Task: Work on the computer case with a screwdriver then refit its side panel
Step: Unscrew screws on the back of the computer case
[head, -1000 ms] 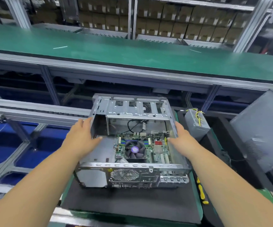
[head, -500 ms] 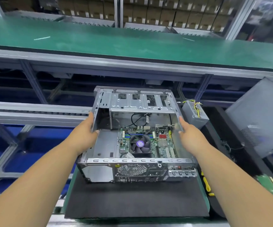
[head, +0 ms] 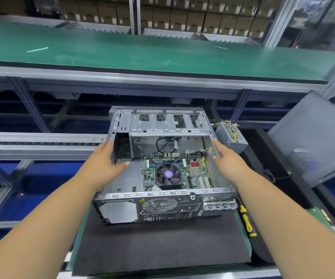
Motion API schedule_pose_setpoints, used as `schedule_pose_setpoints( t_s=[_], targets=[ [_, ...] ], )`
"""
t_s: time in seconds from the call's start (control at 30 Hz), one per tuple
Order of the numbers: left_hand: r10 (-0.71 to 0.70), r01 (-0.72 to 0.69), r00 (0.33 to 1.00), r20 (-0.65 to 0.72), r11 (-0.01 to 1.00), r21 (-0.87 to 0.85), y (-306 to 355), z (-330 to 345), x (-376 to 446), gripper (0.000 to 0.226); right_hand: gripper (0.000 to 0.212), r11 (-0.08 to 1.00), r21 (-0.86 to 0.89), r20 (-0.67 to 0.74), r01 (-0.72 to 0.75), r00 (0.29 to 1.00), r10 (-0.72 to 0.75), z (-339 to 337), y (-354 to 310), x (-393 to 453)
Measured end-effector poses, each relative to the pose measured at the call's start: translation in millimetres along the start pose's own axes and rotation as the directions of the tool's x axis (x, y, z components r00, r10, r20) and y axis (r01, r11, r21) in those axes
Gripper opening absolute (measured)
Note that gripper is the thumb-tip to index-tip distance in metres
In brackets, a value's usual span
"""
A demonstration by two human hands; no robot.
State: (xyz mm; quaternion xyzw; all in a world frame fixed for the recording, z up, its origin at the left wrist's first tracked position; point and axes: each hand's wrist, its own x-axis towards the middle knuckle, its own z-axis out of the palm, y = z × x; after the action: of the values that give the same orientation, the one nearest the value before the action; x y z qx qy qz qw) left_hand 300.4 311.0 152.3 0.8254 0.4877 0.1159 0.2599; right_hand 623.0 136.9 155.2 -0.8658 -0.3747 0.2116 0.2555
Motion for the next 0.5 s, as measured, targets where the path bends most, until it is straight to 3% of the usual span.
schedule_pose_setpoints(
  t_s=[0.13, 0.27, 0.5],
  targets=[
    [0.121, -0.111, 0.988, -0.097, 0.988, 0.103, 23.1, 1.8, -7.9, 0.073, 0.058, 0.979, 0.205, 0.004, -0.012, 1.0, 0.012, -13.2, 9.7, -1.4],
    [0.261, -0.254, 0.963, -0.069, 0.962, 0.095, 69.7, 12.1, -12.4, 0.048, 0.055, 0.973, 0.229, -0.038, 0.031, 0.999, -0.023, -33.9, 24.9, 9.4],
    [0.265, -0.286, 0.949, -0.17, 0.952, -0.114, 156.0, 49.2, -12.5, 0.024, 0.035, 0.958, 0.286, -0.038, 0.029, 0.999, -0.019, -80.0, 69.1, 40.1]
  ],
)
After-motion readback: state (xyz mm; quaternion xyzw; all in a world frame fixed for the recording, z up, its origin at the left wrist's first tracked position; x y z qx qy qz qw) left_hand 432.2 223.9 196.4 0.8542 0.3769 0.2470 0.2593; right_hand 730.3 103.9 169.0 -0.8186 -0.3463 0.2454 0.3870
